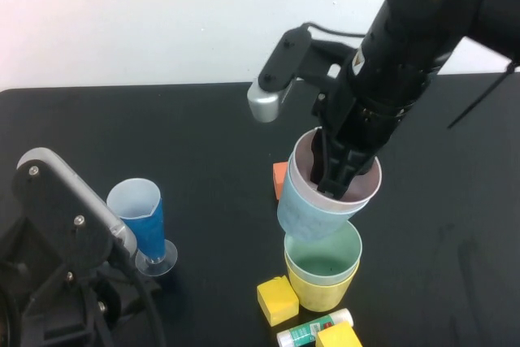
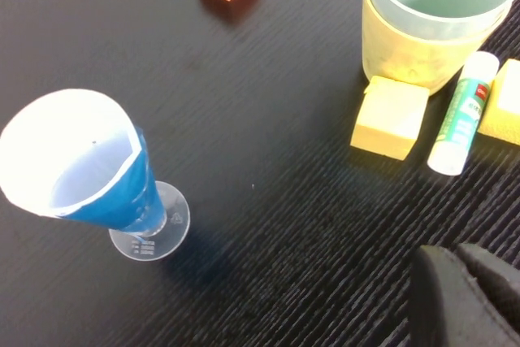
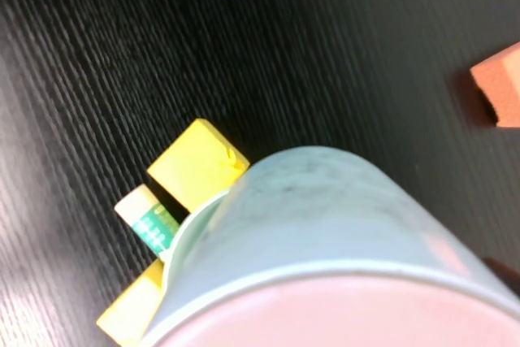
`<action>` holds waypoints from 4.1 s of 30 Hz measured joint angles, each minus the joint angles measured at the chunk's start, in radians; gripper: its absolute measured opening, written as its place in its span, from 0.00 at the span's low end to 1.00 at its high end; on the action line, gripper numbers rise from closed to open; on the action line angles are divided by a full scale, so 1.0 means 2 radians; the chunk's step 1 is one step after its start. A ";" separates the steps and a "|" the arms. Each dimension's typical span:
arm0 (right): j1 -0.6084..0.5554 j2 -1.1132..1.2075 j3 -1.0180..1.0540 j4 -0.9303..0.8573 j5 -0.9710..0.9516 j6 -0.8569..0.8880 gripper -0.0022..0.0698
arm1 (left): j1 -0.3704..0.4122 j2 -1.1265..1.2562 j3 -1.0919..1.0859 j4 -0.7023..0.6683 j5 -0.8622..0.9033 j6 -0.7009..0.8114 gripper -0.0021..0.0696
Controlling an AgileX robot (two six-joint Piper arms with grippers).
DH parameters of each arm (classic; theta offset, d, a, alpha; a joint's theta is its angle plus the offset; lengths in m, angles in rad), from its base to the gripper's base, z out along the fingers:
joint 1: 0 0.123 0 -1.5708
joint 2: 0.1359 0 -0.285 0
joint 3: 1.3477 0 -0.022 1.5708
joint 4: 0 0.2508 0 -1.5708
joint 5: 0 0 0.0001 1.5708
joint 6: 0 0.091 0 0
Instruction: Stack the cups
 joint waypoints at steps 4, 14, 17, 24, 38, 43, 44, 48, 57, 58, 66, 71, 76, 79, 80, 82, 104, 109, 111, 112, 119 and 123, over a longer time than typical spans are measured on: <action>0.000 -0.010 0.000 0.000 0.000 0.002 0.13 | 0.000 0.000 0.000 0.004 0.000 0.001 0.03; 0.000 -0.010 0.052 0.000 -0.001 0.002 0.13 | 0.000 0.000 0.000 0.008 -0.004 0.001 0.03; 0.000 -0.010 0.054 0.000 -0.001 0.002 0.13 | 0.000 0.000 0.000 0.008 -0.009 0.001 0.03; 0.000 -0.010 0.054 0.000 -0.002 0.000 0.23 | 0.000 0.000 0.000 0.009 -0.014 0.001 0.03; 0.000 -0.081 0.060 0.000 -0.003 0.015 0.25 | 0.000 -0.033 0.008 0.009 -0.045 -0.019 0.03; 0.000 -0.187 0.114 0.008 -0.024 0.015 0.08 | 0.000 -0.103 0.055 0.019 -0.095 -0.066 0.03; 0.000 -0.212 0.134 0.010 -0.041 0.015 0.07 | 0.000 -0.117 0.066 0.028 -0.099 -0.082 0.03; 0.000 -0.312 0.233 0.021 -0.131 0.015 0.04 | 0.000 -0.167 0.107 0.103 -0.100 -0.168 0.03; 0.000 -0.544 0.471 0.043 -0.304 0.013 0.03 | 0.000 -0.207 0.125 0.239 -0.056 -0.307 0.03; 0.000 -0.571 0.490 0.045 -0.315 0.013 0.03 | 0.000 -0.207 0.126 0.241 -0.048 -0.307 0.03; 0.000 -0.738 0.595 0.051 -0.358 0.009 0.03 | 0.000 -0.207 0.129 0.230 -0.012 -0.311 0.03; 0.000 -0.770 0.640 0.051 -0.361 0.009 0.03 | 0.000 -0.207 0.129 0.230 -0.010 -0.311 0.03; 0.000 -0.771 0.688 0.051 -0.357 0.008 0.03 | 0.000 -0.207 0.129 0.230 -0.009 -0.311 0.03; 0.000 -0.771 0.706 0.051 -0.342 0.006 0.03 | 0.000 -0.207 0.129 0.230 -0.008 -0.311 0.03; 0.000 -0.771 0.709 0.051 -0.341 0.006 0.03 | 0.000 -0.207 0.129 0.230 -0.008 -0.311 0.03; 0.000 -0.772 0.722 0.051 -0.338 0.005 0.03 | 0.000 -0.207 0.129 0.230 -0.008 -0.311 0.03; -0.004 -0.774 0.874 -0.118 -0.826 -0.065 0.03 | 0.000 -0.208 0.129 0.230 0.000 -0.314 0.03; -0.047 -0.794 0.877 -0.107 -0.835 -0.077 0.03 | 0.000 -0.208 0.129 0.230 0.000 -0.314 0.03; -0.072 -0.804 0.877 -0.106 -0.836 -0.077 0.03 | 0.000 -0.208 0.129 0.230 0.000 -0.314 0.03; -0.085 -0.811 0.877 -0.106 -0.833 -0.077 0.03 | 0.000 -0.208 0.129 0.230 0.000 -0.314 0.03; -0.210 -0.889 0.881 -0.091 -0.750 -0.077 0.03 | 0.000 -0.208 0.129 0.230 0.000 -0.315 0.03; -0.279 -0.921 0.882 -0.067 -0.692 -0.077 0.03 | 0.000 -0.208 0.129 0.230 0.001 -0.315 0.03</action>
